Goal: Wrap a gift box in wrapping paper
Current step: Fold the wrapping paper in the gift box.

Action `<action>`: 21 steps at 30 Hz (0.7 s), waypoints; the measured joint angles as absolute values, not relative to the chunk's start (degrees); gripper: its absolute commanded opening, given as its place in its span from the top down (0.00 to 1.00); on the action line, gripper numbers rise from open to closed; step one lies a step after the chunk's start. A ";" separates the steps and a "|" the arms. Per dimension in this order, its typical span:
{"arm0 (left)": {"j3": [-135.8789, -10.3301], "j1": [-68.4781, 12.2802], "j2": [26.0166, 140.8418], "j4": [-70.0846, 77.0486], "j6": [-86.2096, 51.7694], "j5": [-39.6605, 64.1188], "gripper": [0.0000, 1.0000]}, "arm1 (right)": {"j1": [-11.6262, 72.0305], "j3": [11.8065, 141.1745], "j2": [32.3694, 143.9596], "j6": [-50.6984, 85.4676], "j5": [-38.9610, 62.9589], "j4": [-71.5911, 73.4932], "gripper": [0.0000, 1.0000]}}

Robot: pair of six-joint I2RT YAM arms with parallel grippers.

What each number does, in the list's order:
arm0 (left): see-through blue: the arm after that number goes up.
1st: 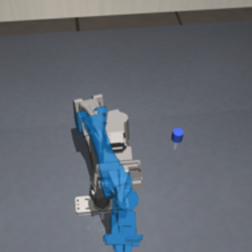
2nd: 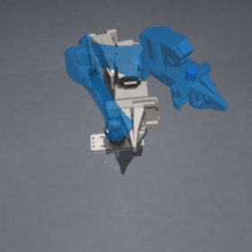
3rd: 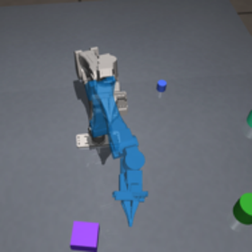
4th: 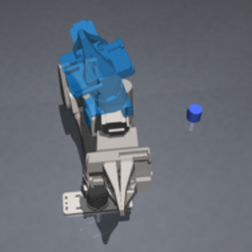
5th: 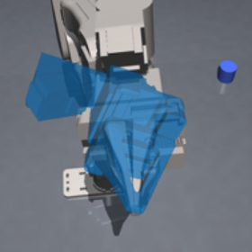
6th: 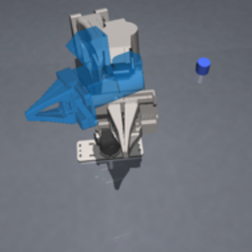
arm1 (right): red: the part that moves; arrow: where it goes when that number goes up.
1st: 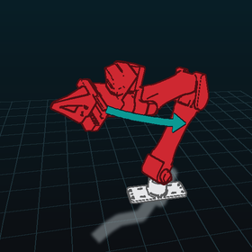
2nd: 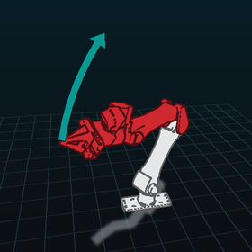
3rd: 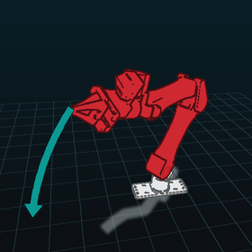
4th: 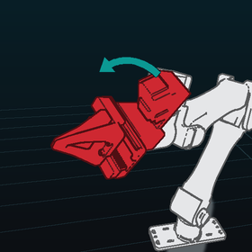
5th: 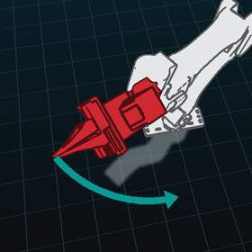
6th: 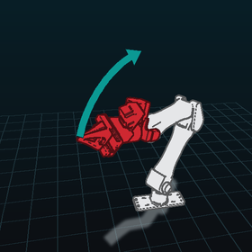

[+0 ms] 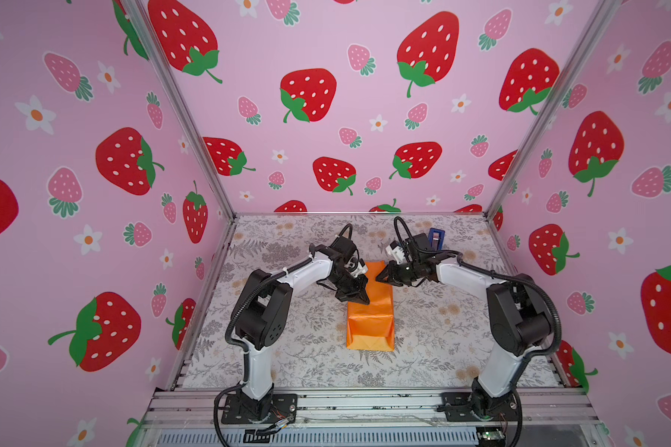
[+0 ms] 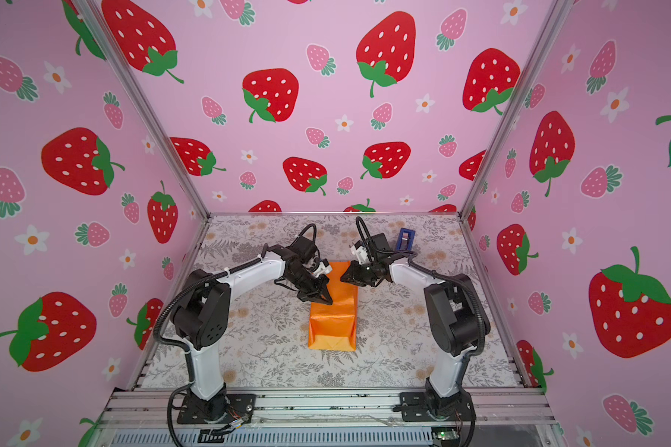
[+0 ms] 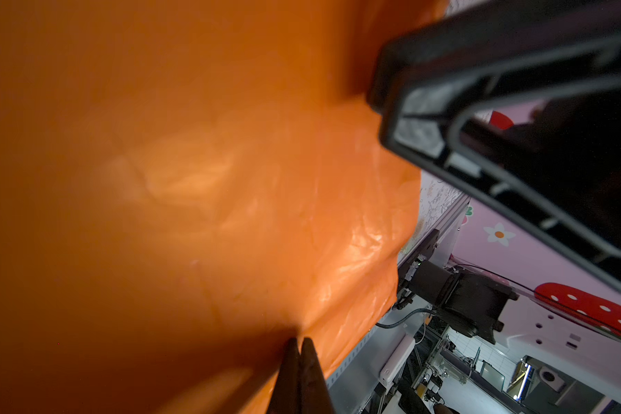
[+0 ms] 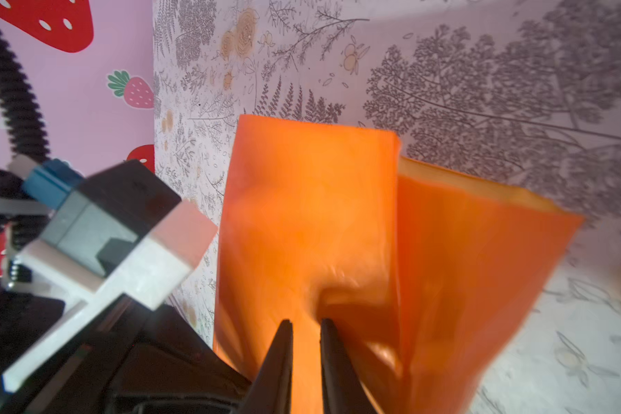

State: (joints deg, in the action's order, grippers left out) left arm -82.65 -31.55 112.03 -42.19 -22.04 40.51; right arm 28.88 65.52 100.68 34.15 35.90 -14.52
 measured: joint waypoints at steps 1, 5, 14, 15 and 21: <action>-82.67 -31.55 112.03 -42.22 -22.04 40.51 1.00 | 28.64 64.42 99.00 34.30 35.38 -15.22 0.68; -82.87 -31.59 112.05 -42.39 -22.04 40.49 1.00 | 27.29 63.59 94.06 33.21 31.77 -18.17 0.45; -84.20 -31.83 112.71 -43.68 -22.06 40.16 1.00 | 27.86 63.20 98.76 31.88 33.80 -17.74 0.42; -84.51 -31.86 112.90 -43.83 -22.06 40.23 1.00 | 28.29 63.13 99.29 32.03 34.33 -17.41 0.45; -85.80 -32.16 112.99 -44.01 -22.17 40.01 1.00 | 29.71 63.05 99.57 32.75 34.20 -16.71 0.64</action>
